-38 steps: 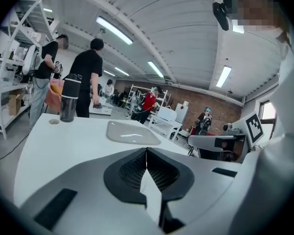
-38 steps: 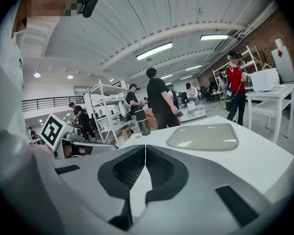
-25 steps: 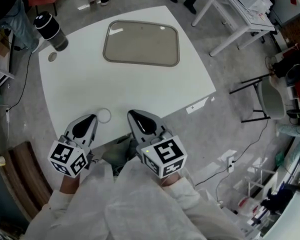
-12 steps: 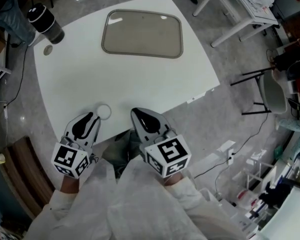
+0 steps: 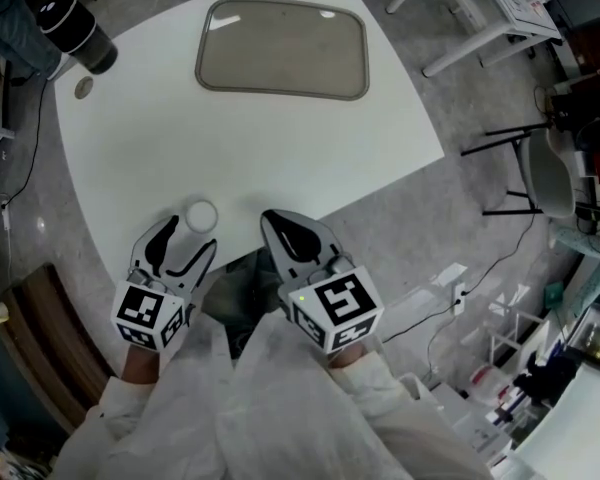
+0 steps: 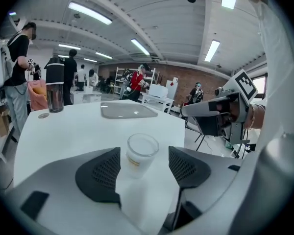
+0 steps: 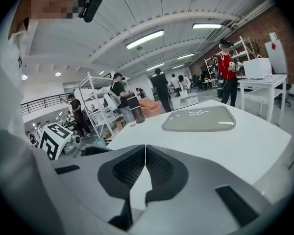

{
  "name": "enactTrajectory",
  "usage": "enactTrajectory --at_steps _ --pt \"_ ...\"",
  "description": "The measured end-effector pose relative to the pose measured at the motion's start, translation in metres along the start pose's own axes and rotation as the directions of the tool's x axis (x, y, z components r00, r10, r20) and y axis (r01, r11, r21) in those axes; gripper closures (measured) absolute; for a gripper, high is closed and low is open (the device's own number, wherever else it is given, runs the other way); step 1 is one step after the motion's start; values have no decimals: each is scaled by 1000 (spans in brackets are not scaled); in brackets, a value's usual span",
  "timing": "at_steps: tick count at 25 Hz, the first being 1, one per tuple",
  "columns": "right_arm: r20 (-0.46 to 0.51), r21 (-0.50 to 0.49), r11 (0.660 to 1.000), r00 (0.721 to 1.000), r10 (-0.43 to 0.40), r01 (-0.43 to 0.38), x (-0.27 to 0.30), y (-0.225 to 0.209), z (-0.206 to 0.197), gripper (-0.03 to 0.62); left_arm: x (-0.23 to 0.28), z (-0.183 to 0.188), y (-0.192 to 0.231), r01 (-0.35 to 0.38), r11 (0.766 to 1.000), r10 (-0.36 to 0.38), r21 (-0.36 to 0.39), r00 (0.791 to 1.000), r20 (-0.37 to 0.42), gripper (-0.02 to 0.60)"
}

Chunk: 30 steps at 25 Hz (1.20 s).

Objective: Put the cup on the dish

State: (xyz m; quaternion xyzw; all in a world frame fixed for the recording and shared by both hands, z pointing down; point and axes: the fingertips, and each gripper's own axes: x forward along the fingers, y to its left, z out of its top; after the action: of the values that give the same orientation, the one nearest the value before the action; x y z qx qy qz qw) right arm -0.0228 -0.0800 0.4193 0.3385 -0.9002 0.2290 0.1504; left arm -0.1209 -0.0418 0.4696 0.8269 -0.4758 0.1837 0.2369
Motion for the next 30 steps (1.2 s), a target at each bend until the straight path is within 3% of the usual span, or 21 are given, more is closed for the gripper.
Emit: enactTrajectory --at_steps 8,25,30 --pt "-33 22 1000 999 -13 14 1 -9 -13 580 20 -12 3 2 1000 -1 24 999 -39 287" --pt "-84 102 993 995 -50 58 0 -27 -45 580 54 -13 8 4 998 -3 56 1000 -24 287" --pt "-91 125 989 994 -63 74 0 -31 -49 580 59 -10 9 19 995 -16 97 1000 -27 287"
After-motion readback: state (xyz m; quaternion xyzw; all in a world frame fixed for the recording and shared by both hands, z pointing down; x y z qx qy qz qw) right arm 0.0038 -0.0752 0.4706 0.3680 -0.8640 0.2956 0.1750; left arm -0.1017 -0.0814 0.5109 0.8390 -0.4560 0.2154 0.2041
